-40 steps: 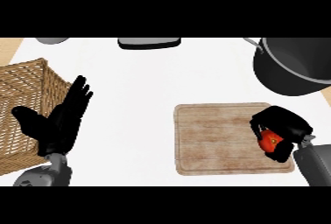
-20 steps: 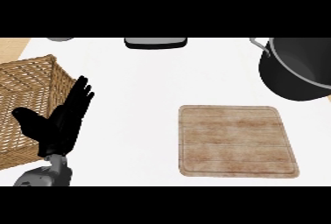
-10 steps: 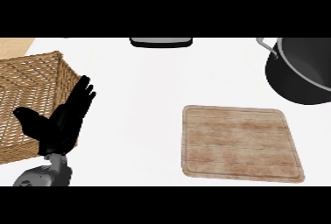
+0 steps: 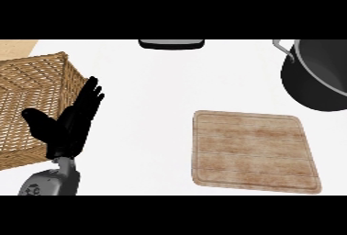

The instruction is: Pick the tomato from the cutting board and place it in the pot

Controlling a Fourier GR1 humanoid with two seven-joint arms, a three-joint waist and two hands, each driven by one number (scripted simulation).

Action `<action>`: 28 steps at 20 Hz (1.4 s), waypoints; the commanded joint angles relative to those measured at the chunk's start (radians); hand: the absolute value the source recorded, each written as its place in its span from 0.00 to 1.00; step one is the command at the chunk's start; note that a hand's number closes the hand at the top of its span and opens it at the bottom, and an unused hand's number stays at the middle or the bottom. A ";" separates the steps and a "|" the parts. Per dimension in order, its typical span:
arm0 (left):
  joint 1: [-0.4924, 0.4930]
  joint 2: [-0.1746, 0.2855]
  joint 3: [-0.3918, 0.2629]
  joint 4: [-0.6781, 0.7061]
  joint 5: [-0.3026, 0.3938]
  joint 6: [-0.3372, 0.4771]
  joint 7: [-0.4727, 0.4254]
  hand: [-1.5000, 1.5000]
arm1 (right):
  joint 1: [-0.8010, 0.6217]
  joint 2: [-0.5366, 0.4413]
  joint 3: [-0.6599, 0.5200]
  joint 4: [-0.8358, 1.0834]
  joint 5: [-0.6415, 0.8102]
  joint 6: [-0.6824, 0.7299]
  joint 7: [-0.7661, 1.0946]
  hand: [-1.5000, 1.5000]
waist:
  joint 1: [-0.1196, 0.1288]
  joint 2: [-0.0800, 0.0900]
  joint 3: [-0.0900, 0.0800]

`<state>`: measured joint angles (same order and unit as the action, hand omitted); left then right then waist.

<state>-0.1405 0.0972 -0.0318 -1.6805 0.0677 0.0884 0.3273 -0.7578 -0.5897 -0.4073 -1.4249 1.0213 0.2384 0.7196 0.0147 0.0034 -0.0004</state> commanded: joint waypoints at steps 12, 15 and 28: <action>-0.018 -0.005 0.009 0.014 0.000 -0.015 -0.003 0.50 | -0.186 -0.026 -0.071 0.681 -0.044 -0.273 -0.196 1.00 | 0.013 0.006 0.001; 0.007 0.020 0.023 -0.007 0.027 -0.052 -0.007 0.50 | -0.184 -0.031 -0.147 0.749 -0.103 -0.310 -0.192 0.00 | 0.015 0.006 0.001; -0.009 -0.005 0.016 0.021 -0.003 -0.024 -0.025 0.50 | -0.206 0.002 -0.323 0.776 -0.284 -0.717 -0.470 0.00 | 0.008 0.007 0.002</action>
<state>-0.1483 0.0878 -0.0274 -1.6781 0.0584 0.0756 0.3285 -0.9583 -0.5825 -0.6860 -0.6307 0.7708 -0.3448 0.3171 0.0235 0.0098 0.0020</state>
